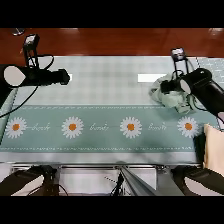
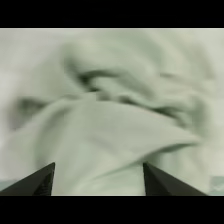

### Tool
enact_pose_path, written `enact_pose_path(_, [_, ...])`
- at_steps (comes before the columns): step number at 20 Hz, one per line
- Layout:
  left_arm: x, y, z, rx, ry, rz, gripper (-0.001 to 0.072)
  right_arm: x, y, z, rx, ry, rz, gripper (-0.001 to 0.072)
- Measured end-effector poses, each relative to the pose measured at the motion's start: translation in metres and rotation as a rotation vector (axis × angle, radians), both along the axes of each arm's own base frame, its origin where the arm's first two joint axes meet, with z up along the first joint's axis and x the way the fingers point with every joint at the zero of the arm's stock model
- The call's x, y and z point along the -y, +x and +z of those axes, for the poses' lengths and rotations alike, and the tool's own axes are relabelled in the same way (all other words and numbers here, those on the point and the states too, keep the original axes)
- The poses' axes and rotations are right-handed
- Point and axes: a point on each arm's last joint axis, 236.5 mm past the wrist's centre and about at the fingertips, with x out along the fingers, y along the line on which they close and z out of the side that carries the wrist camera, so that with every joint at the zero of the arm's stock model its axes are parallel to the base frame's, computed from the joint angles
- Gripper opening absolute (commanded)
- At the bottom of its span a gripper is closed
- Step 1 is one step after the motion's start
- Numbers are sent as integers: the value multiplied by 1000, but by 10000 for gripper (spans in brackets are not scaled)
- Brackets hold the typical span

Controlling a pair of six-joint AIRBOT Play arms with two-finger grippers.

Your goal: Fold the shirts.

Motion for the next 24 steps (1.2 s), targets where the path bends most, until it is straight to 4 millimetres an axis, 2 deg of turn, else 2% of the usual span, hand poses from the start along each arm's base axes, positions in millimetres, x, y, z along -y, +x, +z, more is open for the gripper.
enact_pose_path(2, [0,6,-5,4,0,4,700,52,4,-5,18,-4,-152,626])
enact_pose_path(4, [1,9,-13,-7,2,5,700,87,4,-24,2,55,-274,616])
enact_pose_path(5, [1,10,-18,-19,4,5,700,98,5,-39,-11,110,-323,616])
enact_pose_path(7, [1,8,-30,-58,10,3,700,105,4,-71,-63,209,-377,602])
enact_pose_path(8, [1,6,-36,-77,14,1,700,103,2,-89,-101,256,-390,398])
enact_pose_path(9, [0,2,-42,-106,18,-2,700,98,-1,-104,-139,305,-393,46])
enact_pose_path(11, [-2,-4,-48,-143,27,-8,700,82,-4,-118,-198,392,-372,22])
enact_pose_path(13, [-7,-10,-49,-185,36,-10,700,64,2,-102,-207,469,-312,22])
enact_pose_path(14, [-11,-14,-48,-208,41,-10,700,57,11,-78,-171,500,-274,22])
enact_pose_path(16, [-17,-21,-39,-224,52,-19,700,46,27,-13,-55,539,-201,22])
enact_pose_path(17, [-19,-25,-31,-221,56,-27,700,42,35,33,36,553,-159,22])
enact_pose_path(19, [-18,-33,-9,-182,42,-39,700,31,33,125,211,574,-84,21])
enact_pose_path(21, [-8,-49,17,-130,-5,-74,700,20,16,219,403,580,-8,22])
enact_pose_path(23, [7,-73,42,-61,-68,-118,700,8,-13,296,558,575,63,22])
enact_pose_path(24, [15,-89,52,-35,-100,-142,700,2,-29,326,619,571,98,22])
